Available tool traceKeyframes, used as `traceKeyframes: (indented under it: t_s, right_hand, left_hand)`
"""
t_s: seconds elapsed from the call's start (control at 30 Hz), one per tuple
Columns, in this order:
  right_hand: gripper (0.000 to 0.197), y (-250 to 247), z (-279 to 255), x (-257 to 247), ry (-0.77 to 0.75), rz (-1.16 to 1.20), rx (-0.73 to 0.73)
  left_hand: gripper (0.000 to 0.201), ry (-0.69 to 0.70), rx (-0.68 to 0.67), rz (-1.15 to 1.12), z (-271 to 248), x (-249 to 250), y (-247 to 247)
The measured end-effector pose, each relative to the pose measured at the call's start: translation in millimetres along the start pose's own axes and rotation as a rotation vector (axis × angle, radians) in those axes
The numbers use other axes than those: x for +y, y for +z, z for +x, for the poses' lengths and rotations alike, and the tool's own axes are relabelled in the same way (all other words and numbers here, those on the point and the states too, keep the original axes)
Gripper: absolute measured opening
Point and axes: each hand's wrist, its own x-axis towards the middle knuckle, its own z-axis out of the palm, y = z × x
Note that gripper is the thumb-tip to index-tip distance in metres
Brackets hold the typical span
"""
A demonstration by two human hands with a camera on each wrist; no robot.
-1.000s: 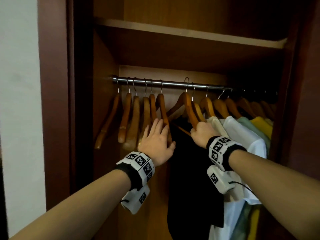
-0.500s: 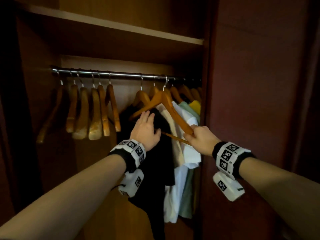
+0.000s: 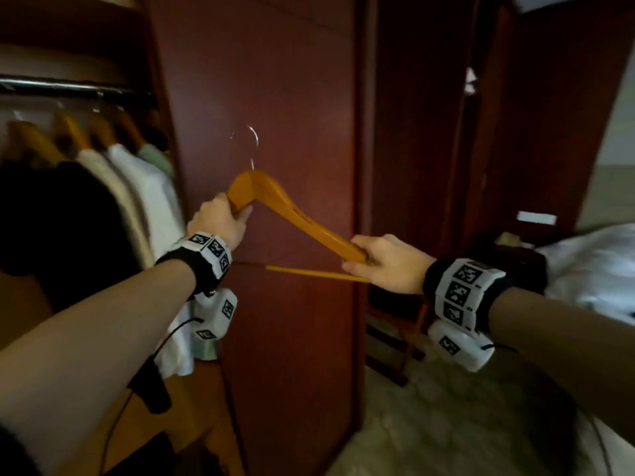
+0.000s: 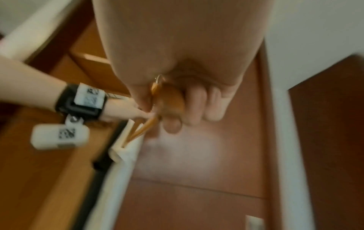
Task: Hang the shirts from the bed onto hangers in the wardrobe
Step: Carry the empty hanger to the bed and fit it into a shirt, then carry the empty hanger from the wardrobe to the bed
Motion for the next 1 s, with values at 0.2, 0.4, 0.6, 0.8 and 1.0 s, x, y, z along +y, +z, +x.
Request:
traceKeyframes:
  t_s: [0.2,0.4,0.6,0.8,1.0]
  right_hand:
    - [0.01,-44.5,-82.2,107.1,0.369,-0.23,0.067]
    - [0.01,-71.7,-143.9,209.4,0.634,-0.071,0.278]
    - [0.02,-96.1,-224.1,326.5,0.989,0.056,0.39]
    - [0.02,-136.5,-283.6,434.9,1.285,0.097,0.51]
    - [0.049,-155.1,-354.4,508.7,1.535,0.022,0.647]
  left_hand:
    - [0.045,0.271,-0.191,-0.095,-55.4,141.3,79.8]
    - [0.035,0.571,-0.416,-0.235,-114.0,303.3,166.7]
    - [0.029,0.798,-0.618,-0.385,-180.3,451.8,258.0]
    - [0.027,0.988,-0.804,-0.478,-219.0,591.1,332.5]
    - [0.027,1.144,-0.934,-0.556,-276.2,707.8,391.5]
